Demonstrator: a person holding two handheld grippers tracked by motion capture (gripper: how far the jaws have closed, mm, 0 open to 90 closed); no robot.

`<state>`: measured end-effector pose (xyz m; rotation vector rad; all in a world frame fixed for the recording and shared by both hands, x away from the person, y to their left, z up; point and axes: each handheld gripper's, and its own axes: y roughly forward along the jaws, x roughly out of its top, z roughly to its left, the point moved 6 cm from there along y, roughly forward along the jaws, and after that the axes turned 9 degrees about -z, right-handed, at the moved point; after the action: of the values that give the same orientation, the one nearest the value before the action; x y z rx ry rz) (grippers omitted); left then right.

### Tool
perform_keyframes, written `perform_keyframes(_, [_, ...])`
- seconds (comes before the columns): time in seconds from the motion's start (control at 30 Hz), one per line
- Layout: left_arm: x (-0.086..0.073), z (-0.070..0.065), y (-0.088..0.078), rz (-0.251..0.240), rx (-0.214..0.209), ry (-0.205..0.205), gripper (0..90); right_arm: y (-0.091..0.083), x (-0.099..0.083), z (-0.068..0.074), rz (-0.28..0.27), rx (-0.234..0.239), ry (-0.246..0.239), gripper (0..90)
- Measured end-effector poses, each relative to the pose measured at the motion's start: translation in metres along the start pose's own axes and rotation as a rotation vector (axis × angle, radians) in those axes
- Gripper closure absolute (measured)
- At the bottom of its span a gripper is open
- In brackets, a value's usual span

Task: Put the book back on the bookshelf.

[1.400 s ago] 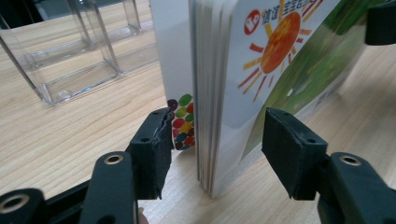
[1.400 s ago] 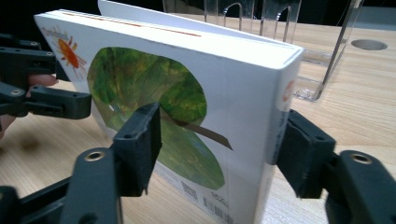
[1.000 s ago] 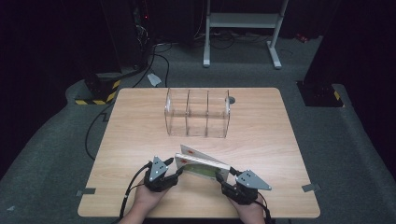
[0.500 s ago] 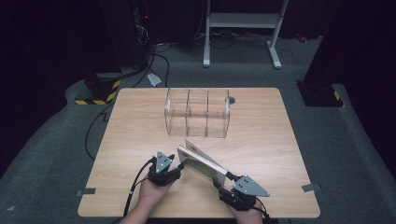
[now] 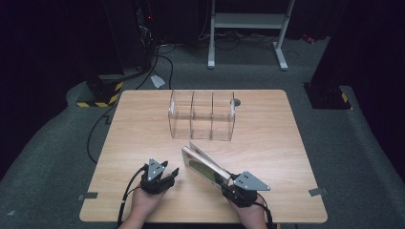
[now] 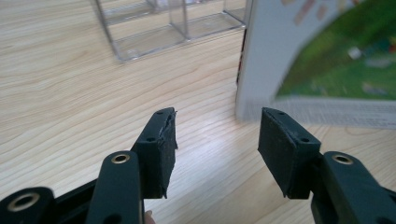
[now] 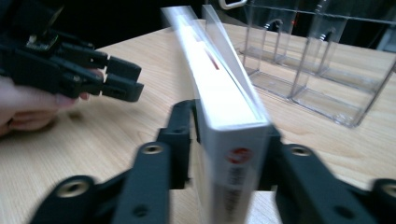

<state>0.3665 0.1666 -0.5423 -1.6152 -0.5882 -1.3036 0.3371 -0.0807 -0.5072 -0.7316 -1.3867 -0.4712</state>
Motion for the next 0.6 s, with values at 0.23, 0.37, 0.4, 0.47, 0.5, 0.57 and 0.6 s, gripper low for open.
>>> perform_keyframes(0.23, [-0.001,0.010,-0.007,0.002,0.024,-0.012,46.8,-0.001,0.000,0.000,0.012,-0.068,-0.024,74.6])
perform_keyframes(0.37, [-0.003,0.012,-0.009,0.033,0.030,-0.005,47.3,-0.007,0.000,-0.004,0.021,-0.098,-0.006,74.6])
perform_keyframes(0.4, [-0.004,0.013,-0.010,0.040,0.025,-0.018,46.8,-0.008,0.000,-0.006,0.021,-0.106,-0.002,74.6])
perform_keyframes(0.47, [-0.005,0.016,-0.010,0.056,0.037,-0.029,46.1,-0.012,-0.001,-0.010,0.022,-0.122,0.007,74.6])
perform_keyframes(0.5, [-0.005,0.018,-0.010,0.066,0.042,-0.026,45.0,-0.014,-0.001,-0.012,0.020,-0.133,0.012,74.5])
perform_keyframes(0.57, [-0.006,0.024,-0.013,0.093,0.057,0.013,44.1,-0.019,0.000,-0.018,0.019,-0.158,0.020,74.5])
perform_keyframes(0.6, [-0.008,0.030,-0.015,0.106,0.067,0.017,43.3,-0.021,0.000,-0.019,0.020,-0.164,0.020,74.5])
